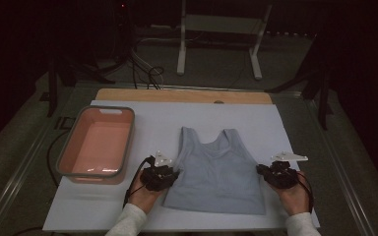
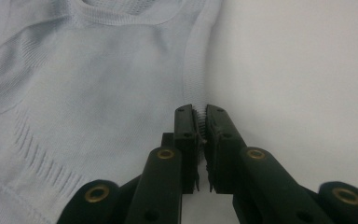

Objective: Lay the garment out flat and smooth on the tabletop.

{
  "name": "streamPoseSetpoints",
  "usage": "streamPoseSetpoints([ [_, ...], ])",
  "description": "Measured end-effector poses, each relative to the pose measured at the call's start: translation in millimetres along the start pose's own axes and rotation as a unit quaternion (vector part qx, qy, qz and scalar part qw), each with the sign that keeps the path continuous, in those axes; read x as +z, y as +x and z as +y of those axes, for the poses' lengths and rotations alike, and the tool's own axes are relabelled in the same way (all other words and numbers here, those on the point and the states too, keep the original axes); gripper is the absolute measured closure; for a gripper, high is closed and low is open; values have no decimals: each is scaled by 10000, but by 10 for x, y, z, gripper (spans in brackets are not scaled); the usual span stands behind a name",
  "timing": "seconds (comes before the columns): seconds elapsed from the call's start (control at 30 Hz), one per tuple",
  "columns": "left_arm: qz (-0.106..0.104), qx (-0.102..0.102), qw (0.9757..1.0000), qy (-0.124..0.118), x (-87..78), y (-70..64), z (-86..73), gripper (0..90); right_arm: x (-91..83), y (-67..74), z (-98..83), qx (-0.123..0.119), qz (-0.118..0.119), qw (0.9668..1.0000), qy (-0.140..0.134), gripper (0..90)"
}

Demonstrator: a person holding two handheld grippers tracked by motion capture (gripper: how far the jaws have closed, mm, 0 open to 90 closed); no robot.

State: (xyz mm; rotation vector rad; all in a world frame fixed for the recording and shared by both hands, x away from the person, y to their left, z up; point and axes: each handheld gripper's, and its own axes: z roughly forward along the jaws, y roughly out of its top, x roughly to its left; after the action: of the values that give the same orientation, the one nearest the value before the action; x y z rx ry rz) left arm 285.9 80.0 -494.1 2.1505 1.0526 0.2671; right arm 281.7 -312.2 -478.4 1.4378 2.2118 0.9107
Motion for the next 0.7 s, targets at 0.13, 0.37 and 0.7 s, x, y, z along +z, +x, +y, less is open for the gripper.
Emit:
streamPoseSetpoints([
  [0.13,19,39,9999,-115,-130,51,48,829,-9,-14,0,17,-46,10000,-26,838],
  [0.37,383,59,9989,-273,-327,154,99,810,-20,-26,5,3,-215,9997,-75,841],
  [0.7,289,-173,9989,-316,-322,163,-7,591,-25,22,-2,-50,-224,9997,-76,804],
])
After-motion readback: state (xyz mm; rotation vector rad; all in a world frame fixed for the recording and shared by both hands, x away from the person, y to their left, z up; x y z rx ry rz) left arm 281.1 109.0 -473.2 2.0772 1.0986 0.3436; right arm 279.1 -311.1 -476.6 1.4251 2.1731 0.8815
